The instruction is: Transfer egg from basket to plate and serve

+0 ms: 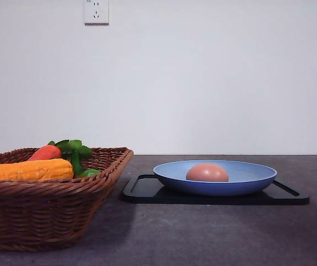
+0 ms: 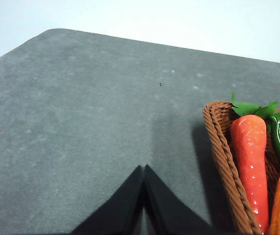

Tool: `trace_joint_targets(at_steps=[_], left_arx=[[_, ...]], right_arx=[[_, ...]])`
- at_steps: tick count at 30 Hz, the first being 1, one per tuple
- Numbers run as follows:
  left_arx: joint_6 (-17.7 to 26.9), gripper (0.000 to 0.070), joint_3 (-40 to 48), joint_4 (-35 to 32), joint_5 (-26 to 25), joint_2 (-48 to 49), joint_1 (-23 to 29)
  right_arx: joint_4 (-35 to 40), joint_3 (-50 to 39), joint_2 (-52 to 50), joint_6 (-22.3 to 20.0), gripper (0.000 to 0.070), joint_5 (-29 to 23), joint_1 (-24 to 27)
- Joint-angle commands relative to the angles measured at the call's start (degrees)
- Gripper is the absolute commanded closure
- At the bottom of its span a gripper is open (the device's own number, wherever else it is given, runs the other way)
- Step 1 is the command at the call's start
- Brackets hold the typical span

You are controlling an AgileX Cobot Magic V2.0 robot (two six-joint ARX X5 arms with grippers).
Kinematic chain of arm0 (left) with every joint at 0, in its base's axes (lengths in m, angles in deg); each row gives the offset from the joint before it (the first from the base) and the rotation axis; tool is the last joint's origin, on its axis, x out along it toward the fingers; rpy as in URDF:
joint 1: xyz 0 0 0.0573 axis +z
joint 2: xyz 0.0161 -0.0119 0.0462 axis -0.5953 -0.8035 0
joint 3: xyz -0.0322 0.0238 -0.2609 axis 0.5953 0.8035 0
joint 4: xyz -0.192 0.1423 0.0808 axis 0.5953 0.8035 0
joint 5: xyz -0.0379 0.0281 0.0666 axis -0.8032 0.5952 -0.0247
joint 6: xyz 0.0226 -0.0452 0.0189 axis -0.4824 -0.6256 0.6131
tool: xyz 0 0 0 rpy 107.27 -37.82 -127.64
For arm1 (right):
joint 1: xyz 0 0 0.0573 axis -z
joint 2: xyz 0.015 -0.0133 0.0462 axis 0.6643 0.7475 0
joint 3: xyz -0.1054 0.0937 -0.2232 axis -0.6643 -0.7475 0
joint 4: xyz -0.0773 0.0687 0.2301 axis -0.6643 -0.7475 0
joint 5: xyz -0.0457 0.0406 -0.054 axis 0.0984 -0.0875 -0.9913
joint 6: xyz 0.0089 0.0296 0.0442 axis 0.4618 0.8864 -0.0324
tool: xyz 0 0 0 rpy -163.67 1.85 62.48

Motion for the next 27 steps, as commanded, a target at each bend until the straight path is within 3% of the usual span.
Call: trace_joint_targets(at_steps=[1, 27], left_arx=[[0.85, 0.07, 1.31, 0.74, -0.13, 0.11, 0.11], [0.85, 0.07, 1.31, 0.74, -0.13, 0.11, 0.11]], right_arx=[[0.57, -0.26, -0.09, 0.96, 0.07, -0.07, -0.09], [0.57, -0.26, -0.09, 0.96, 0.07, -0.07, -0.09]])
